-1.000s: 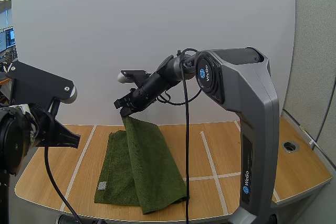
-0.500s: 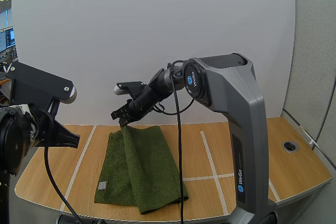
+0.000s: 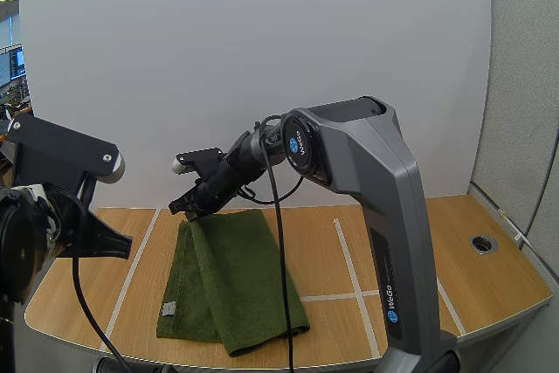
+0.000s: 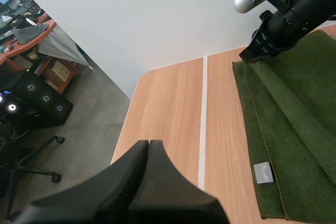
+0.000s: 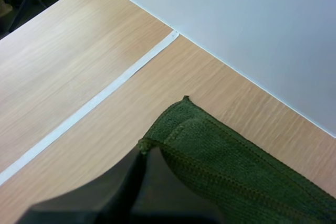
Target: Fold the towel
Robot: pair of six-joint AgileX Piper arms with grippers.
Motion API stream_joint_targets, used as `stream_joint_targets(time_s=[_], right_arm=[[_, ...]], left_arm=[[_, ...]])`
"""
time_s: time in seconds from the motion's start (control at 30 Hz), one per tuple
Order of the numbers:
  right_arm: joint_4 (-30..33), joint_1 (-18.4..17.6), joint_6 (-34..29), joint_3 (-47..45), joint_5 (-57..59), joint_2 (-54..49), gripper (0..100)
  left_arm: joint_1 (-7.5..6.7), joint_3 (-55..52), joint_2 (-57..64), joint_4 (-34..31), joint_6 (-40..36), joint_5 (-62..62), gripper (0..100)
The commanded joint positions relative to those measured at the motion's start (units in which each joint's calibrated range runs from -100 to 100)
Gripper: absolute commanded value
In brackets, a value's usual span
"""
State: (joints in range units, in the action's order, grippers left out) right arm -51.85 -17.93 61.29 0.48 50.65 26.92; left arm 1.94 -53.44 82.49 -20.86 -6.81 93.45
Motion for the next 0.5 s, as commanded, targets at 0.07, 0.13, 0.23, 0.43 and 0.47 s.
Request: stream_joint_targets(time_s=[0.07,0.13,0.23,0.43,0.47], right_arm=[[-1.42,-0.54,0.11,3.60,-5.00,2.56,0],[-1.42,-0.54,0.11,4.14,-5.00,3.23,0],[-1.42,-0.54,0.11,4.92,-5.37,3.61,0],[-2.62,-0.54,0.21,4.94,-7.70,3.67,0],[-2.71,-0.60,0.21,4.94,-7.70,3.67,0]], left_arm=[[0.04,0.64,2.60,2.66,-0.06,1.51,0],[0.04,0.64,2.66,3.83,1.00,1.70,0],[0.04,0.64,2.66,4.79,1.78,1.70,0],[0.04,0.64,2.66,4.79,1.78,1.70,0],[0.04,0.64,2.66,4.97,1.78,1.70,0]])
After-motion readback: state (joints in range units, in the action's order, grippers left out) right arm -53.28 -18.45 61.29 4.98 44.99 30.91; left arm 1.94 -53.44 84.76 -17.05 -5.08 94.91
